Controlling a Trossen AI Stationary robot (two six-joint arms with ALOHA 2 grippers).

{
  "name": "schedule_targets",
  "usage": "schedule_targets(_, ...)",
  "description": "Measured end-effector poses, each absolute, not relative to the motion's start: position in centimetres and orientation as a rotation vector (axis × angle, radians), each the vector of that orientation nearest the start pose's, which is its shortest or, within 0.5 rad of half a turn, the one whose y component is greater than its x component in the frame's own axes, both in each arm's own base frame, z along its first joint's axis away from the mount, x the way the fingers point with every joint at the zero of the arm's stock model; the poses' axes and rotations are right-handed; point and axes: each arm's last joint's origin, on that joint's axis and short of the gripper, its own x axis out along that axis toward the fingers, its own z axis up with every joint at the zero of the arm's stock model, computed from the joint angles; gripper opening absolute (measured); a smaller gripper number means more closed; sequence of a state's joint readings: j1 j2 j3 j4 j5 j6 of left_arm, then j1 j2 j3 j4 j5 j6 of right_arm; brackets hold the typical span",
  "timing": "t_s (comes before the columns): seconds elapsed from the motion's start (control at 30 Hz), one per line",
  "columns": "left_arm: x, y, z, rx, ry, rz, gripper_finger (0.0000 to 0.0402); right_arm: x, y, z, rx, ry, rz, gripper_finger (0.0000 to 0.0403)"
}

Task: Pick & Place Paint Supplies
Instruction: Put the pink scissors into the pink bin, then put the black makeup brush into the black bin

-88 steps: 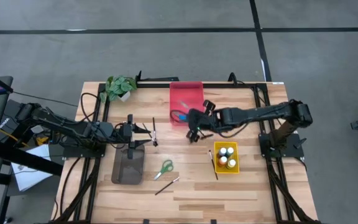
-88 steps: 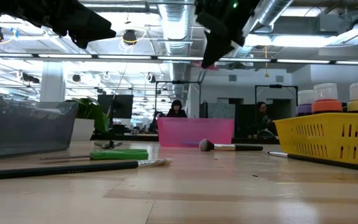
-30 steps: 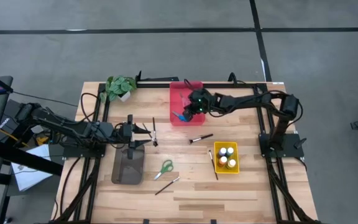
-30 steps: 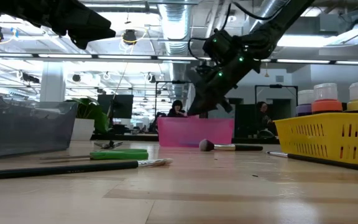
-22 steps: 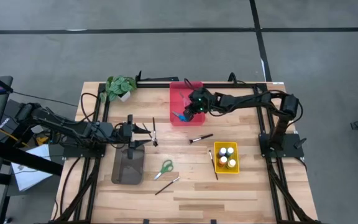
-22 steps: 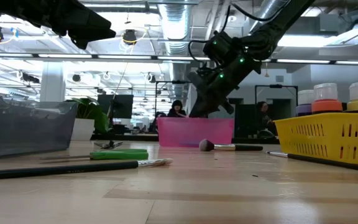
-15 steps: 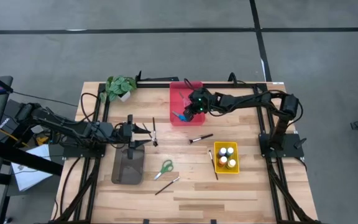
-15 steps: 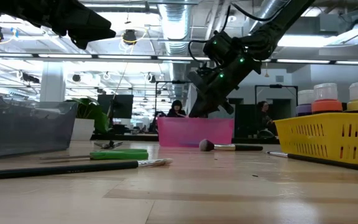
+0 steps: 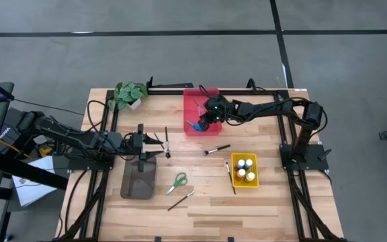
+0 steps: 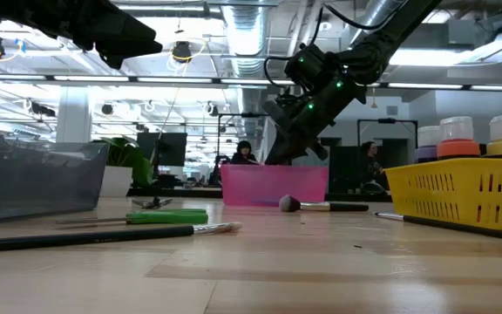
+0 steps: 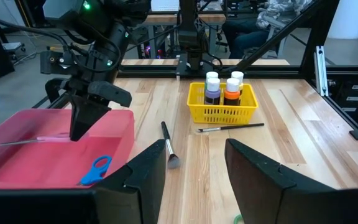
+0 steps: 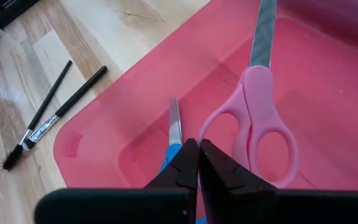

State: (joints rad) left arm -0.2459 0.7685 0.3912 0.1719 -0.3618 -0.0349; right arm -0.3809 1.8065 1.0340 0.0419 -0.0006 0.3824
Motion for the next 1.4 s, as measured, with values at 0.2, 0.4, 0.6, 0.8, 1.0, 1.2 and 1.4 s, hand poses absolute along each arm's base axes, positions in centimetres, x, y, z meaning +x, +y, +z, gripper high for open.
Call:
schedule_targets(0.2,17.0,-3.2,23.3,0.027,0.194,0.119,0.0158,34.4,-13.8,16.8,0.501,0.646,-0.499,0.0014)
schedule_targets(0.4,17.0,-3.2,23.3,0.027,0.194,0.119,0.0158,34.4,-13.8,16.8,0.501,0.646,-0.499,0.0045)
schedule_targets(0.6,17.0,-3.2,23.3,0.027,0.194,0.119,0.0158,34.4,-13.8,16.8,0.501,0.645,-0.498,0.0056)
schedule_targets(0.8,17.0,-3.2,23.3,0.027,0.194,0.119,0.0158,34.5,-13.8,16.8,0.499,0.639,-0.496,0.0057)
schedule_targets(1.0,17.0,-3.2,23.3,0.027,0.194,0.119,0.0158,34.7,-13.5,16.9,0.493,0.633,-0.483,0.0057)
schedule_targets(1.2,17.0,-3.2,23.3,0.027,0.194,0.119,0.0158,35.3,-12.0,17.0,0.475,0.646,-0.307,0.0057)
schedule_targets(1.4,17.0,-3.2,23.3,0.027,0.194,0.119,0.0158,36.4,-8.5,17.8,0.538,0.625,0.117,0.0057)
